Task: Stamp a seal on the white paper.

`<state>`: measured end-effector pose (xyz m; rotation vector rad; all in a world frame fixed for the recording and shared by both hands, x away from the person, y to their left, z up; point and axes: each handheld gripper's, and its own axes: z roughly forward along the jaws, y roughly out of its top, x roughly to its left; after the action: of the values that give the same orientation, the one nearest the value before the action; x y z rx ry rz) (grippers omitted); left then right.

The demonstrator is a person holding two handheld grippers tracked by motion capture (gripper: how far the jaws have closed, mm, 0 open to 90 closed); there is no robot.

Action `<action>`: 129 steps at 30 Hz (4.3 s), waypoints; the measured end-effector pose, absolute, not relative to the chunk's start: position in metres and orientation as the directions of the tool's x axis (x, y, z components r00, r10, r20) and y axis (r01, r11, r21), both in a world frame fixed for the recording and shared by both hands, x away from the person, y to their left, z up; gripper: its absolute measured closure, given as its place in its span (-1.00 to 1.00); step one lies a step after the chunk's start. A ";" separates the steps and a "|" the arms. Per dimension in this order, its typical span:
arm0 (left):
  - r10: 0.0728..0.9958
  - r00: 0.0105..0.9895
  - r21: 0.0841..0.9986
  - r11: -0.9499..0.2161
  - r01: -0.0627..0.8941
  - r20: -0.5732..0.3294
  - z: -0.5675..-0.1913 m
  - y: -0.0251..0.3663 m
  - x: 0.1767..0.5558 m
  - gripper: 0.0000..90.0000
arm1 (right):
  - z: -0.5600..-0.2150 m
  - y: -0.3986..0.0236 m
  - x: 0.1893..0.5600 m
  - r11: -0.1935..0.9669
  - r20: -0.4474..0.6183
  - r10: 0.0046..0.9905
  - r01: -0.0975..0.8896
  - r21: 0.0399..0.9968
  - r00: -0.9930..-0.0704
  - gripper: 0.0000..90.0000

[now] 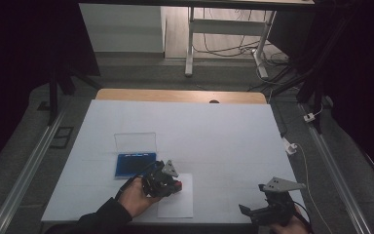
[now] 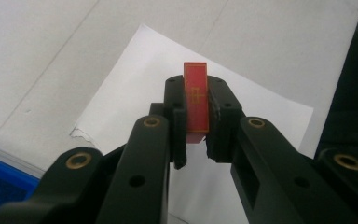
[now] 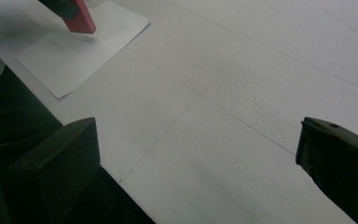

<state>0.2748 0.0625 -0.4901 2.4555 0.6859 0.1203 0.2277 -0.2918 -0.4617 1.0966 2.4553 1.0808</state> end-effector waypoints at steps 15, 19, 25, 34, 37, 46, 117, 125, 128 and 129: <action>0.502 0.860 0.553 -0.692 0.464 -0.093 -0.502 0.067 0.278 0.78 | -0.462 -0.292 0.227 0.447 0.071 0.719 0.538 0.715 -0.692 -1.00; 0.511 0.850 0.566 -0.667 0.484 -0.124 -0.504 0.070 0.279 0.78 | -0.462 -0.291 0.227 0.453 0.065 0.717 0.535 0.713 -0.694 -1.00; 0.519 0.852 0.575 -0.676 0.461 -0.074 -0.505 0.067 0.271 0.79 | -0.462 -0.290 0.228 0.455 0.065 0.717 0.537 0.710 -0.694 -1.00; 0.529 0.848 0.571 -0.702 0.425 0.018 -0.505 0.059 0.261 0.79 | -0.462 -0.290 0.228 0.458 0.065 0.715 0.537 0.709 -0.696 -1.00; 0.534 0.845 0.576 -0.680 0.453 -0.034 -0.505 0.063 0.266 0.79 | -0.462 -0.290 0.228 0.458 0.065 0.715 0.538 0.708 -0.696 -1.00; 0.527 0.824 0.587 -0.606 0.537 -0.210 -0.510 0.079 0.283 0.79 | -0.462 -0.290 0.228 0.461 0.063 0.714 0.536 0.707 -0.697 -1.00; 0.539 0.835 0.661 -0.588 0.466 -0.109 -0.470 0.100 0.266 0.77 | -0.462 -0.291 0.228 0.459 0.063 0.713 0.533 0.710 -0.698 -1.00; 0.551 0.826 0.661 -0.578 0.478 -0.116 -0.467 0.108 0.267 0.77 | -0.462 -0.291 0.228 0.459 0.063 0.714 0.533 0.711 -0.698 -1.00; 0.555 0.824 0.666 -0.573 0.478 -0.113 -0.465 0.110 0.266 0.77 | -0.462 -0.291 0.228 0.459 0.062 0.714 0.533 0.711 -0.698 -1.00; 0.556 0.823 0.667 -0.572 0.478 -0.114 -0.465 0.111 0.266 0.77 | -0.462 -0.291 0.228 0.459 0.062 0.714 0.533 0.710 -0.698 -1.00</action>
<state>0.2661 0.1109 -0.4646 2.2823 0.7542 0.1401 0.2279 -0.2909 -0.4617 1.0761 2.4656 1.0691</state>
